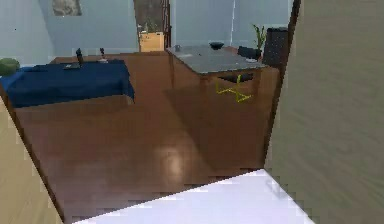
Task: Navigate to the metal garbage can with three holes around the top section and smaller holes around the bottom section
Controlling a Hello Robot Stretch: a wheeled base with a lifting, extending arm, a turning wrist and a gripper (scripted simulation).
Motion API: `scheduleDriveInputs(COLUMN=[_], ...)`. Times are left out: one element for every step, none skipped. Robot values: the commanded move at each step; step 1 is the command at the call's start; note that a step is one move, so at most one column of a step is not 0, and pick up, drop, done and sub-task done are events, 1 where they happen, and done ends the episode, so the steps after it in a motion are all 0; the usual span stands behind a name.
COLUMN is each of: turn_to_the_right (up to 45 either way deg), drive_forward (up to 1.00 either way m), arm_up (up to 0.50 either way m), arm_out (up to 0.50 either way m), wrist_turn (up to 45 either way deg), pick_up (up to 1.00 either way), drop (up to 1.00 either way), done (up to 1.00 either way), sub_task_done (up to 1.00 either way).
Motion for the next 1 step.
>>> scheduleDriveInputs(turn_to_the_right=[0.0], drive_forward=[1.0], arm_up=[0.0], arm_out=[0.0], wrist_turn=[0.0], pick_up=[0.0], drop=[0.0], done=[0.0], sub_task_done=[0.0])
